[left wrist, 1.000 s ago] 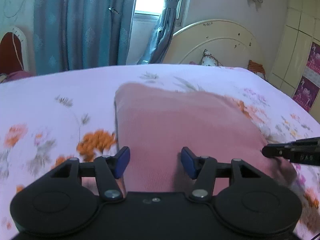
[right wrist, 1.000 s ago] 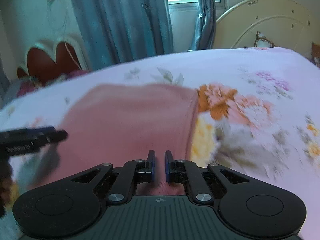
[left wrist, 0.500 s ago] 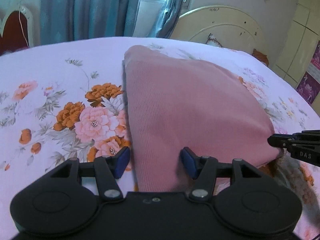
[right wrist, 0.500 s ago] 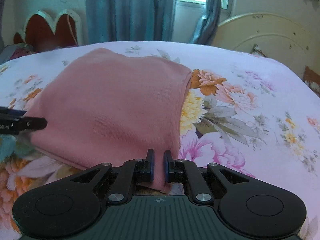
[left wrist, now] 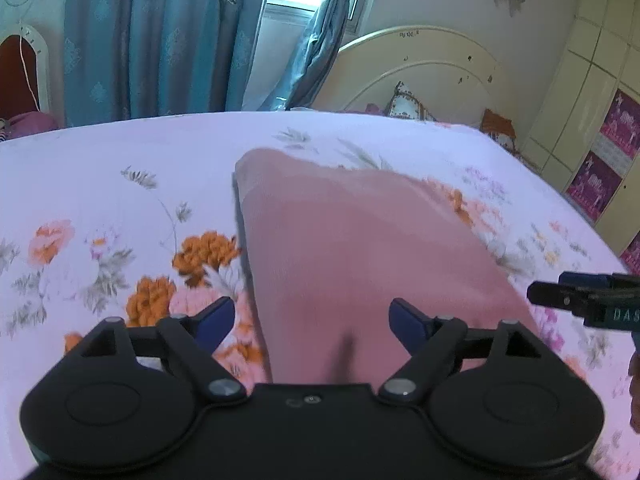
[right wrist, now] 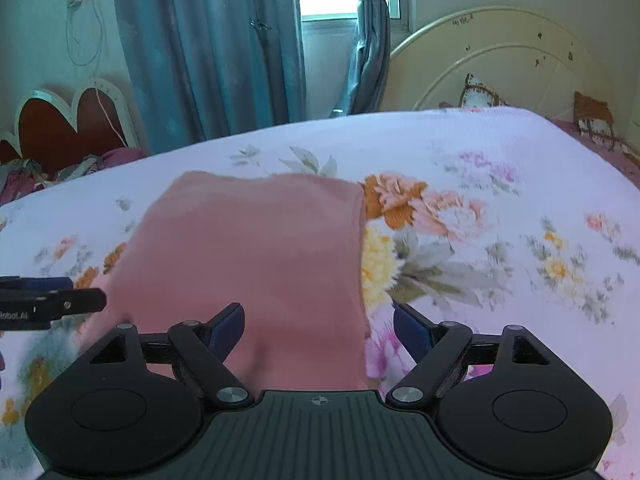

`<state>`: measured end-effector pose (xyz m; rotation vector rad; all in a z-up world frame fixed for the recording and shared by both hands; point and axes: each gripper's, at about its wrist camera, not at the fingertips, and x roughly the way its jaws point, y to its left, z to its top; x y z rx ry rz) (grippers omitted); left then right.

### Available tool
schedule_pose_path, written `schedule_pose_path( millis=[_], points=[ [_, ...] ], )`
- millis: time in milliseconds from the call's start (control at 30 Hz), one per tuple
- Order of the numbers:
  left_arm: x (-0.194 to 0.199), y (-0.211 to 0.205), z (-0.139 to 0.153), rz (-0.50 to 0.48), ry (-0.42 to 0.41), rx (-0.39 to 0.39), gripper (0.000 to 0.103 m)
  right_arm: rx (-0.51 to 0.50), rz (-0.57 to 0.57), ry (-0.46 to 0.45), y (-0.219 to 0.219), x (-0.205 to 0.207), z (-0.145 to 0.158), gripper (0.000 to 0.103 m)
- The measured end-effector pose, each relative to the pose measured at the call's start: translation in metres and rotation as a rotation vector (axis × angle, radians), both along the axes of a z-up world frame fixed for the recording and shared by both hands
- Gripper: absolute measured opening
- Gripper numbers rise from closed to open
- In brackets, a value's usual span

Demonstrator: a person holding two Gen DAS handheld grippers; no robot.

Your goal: Fold small clothes

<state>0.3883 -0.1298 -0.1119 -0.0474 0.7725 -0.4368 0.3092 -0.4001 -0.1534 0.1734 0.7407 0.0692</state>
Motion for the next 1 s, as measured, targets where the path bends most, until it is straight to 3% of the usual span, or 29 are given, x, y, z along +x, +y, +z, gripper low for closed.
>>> schedule_pose_path(
  millis=[233, 400, 567, 700, 833, 967, 1000],
  points=[
    [0.037, 0.000, -0.003, 0.044, 0.064, -0.060, 0.087, 0.046, 0.011, 0.048, -0.007, 0.035, 0.006, 0.081],
    [0.065, -0.002, -0.025, 0.098, 0.166, -0.102, 0.087, 0.133, 0.009, 0.109, -0.025, 0.076, -0.025, 0.081],
    [0.081, -0.009, -0.048, 0.075, 0.227, -0.149, 0.087, 0.219, 0.007, 0.129, -0.045, 0.105, -0.052, 0.081],
    [0.085, -0.022, -0.055, 0.042, 0.206, -0.156, 0.087, 0.339, 0.032, 0.137, -0.057, 0.121, -0.071, 0.081],
    [0.089, -0.031, -0.056, 0.034, 0.189, -0.155, 0.085, 0.385, 0.084, 0.101, -0.054, 0.127, -0.078, 0.081],
    [0.091, -0.030, -0.054, 0.050, 0.193, -0.180, 0.074, 0.421, 0.132, 0.102, -0.051, 0.131, -0.078, 0.080],
    [0.091, -0.030, -0.054, 0.054, 0.192, -0.178, 0.069, 0.414, 0.144, 0.105, -0.051, 0.130, -0.077, 0.067]
  ],
)
